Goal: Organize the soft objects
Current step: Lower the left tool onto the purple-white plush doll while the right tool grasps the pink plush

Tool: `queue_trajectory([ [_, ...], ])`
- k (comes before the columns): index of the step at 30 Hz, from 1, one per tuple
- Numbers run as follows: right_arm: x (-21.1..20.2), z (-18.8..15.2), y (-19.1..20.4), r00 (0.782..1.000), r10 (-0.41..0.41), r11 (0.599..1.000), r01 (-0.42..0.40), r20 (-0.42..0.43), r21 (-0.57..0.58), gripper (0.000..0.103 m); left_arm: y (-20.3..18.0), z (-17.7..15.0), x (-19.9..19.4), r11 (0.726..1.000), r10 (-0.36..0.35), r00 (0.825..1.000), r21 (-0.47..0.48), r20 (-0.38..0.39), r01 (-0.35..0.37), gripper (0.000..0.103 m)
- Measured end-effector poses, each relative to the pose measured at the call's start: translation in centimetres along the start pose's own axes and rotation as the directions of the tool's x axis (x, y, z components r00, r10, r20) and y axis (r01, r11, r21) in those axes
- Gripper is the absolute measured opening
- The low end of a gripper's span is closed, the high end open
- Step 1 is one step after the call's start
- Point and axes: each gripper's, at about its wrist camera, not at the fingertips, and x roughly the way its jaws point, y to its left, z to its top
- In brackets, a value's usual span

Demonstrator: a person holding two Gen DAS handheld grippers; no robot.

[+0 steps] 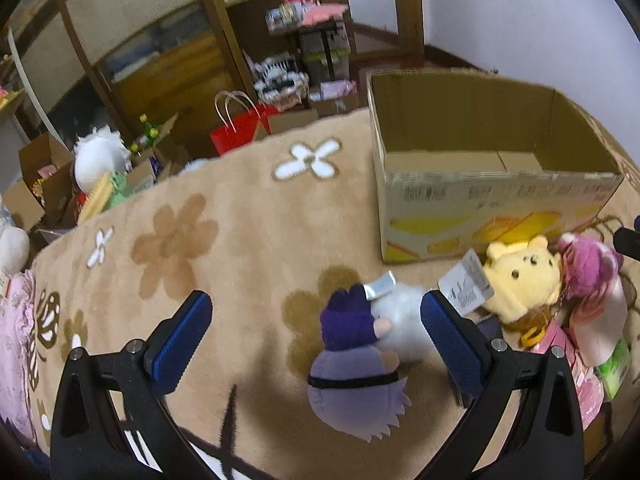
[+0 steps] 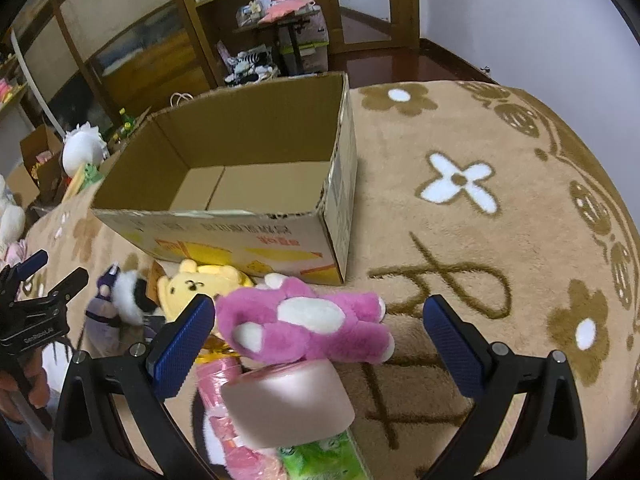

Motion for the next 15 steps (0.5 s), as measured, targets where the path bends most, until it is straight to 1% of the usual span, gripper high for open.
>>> queue_trajectory([
  [7,1.8,-0.5,0.4,0.999,0.010,0.999,-0.011,-0.032,-0.037,0.103,-0.3,-1.5,1.6,0.998,-0.060,0.994,-0.028,-0.094,0.058,0.103],
  [12,3.3,-1.1,0.8,0.997,0.004,0.998,-0.009,-0.072,-0.069,0.103,-0.8,-2.3,2.7,0.998,-0.069,0.987,-0.018,-0.147,0.067,0.103],
  [15,3.8,-1.2,0.7,0.997,0.018,0.999,-0.022,-0.080,-0.049,0.103,-1.0,-2.6,3.0,0.997,-0.077,0.983,-0.014,-0.165,0.075,0.103],
])
